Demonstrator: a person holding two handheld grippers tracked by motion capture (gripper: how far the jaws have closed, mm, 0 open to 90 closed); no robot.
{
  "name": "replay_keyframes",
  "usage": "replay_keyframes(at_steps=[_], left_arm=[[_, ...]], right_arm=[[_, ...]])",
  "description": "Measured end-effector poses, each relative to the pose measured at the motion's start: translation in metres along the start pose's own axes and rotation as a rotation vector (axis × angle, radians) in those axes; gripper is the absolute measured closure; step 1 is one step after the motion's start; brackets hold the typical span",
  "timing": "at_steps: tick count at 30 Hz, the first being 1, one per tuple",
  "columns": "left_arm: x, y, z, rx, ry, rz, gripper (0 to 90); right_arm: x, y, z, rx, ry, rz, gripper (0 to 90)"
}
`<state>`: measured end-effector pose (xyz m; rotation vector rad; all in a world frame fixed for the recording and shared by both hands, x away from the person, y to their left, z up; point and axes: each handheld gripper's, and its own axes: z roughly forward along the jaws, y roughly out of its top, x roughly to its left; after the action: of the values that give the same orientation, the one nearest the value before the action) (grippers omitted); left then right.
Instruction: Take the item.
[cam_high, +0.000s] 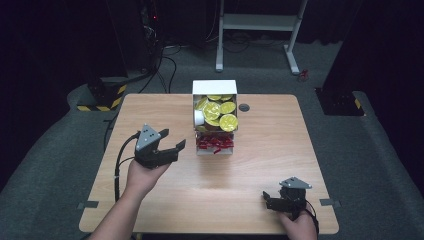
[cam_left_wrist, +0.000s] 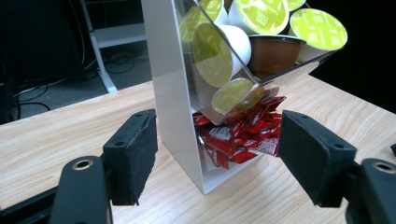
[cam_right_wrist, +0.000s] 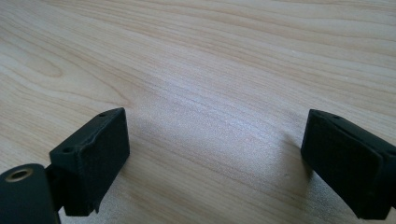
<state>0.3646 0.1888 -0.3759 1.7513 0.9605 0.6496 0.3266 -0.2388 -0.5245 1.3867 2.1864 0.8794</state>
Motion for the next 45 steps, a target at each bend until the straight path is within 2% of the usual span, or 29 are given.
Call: replay_keyframes(at_steps=[16,20,34,45], left_arm=[[-0.009,0.018,0.005,-0.019,-0.026,0.015,29.2],[-0.013,0.023,0.009,-0.013,-0.03,0.029,28.7],[-0.023,0.043,0.025,-0.023,-0.048,0.029,26.5],[-0.031,0.057,0.039,-0.022,-0.042,0.05,25.5]], right_arm=[[0.0,0.0,0.0,0.0,0.001,-0.003,7.7],[0.0,0.0,0.0,-0.001,0.001,-0.005,7.7],[0.0,0.0,0.0,0.0,0.001,-0.003,7.7],[0.0,0.0,0.0,0.001,0.002,-0.001,7.8]])
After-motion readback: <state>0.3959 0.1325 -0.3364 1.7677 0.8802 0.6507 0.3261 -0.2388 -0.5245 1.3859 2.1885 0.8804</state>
